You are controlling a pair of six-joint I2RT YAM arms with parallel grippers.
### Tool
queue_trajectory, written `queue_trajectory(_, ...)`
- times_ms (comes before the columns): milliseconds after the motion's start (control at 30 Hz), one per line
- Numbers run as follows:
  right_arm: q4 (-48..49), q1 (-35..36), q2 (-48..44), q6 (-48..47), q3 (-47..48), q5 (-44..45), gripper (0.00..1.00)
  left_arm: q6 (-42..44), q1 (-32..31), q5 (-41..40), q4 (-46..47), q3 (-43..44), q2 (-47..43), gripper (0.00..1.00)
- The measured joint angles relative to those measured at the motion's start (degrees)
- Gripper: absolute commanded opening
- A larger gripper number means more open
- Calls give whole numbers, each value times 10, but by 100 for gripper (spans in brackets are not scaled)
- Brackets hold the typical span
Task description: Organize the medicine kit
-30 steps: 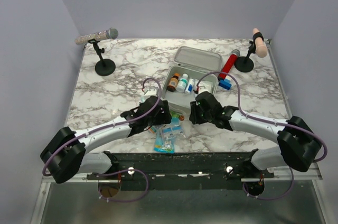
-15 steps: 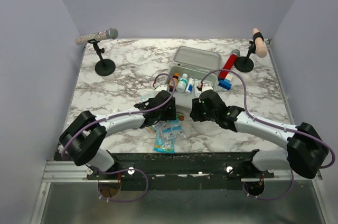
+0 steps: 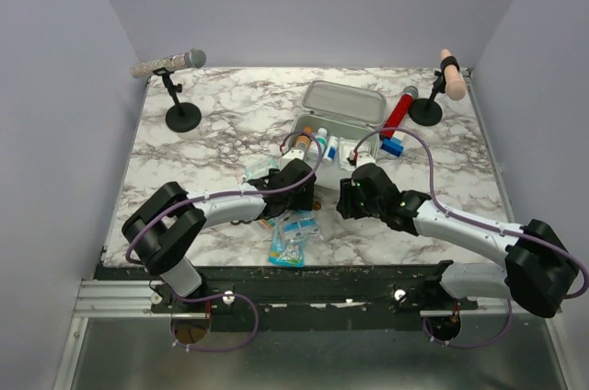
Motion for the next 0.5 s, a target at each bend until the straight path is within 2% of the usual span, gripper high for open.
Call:
queue_trajectory(200, -2, 0, -2, 0, -10, 0, 47, 20, -30, -17, 6, 7, 13, 82)
queue_trajectory(267, -3, 0, -3, 0, -13, 0, 47, 27, -42, -27, 6, 9, 18, 79)
queue_trajectory(500, -4, 0, -15, 5, -17, 0, 47, 38, -51, -62, 5, 10, 27, 57)
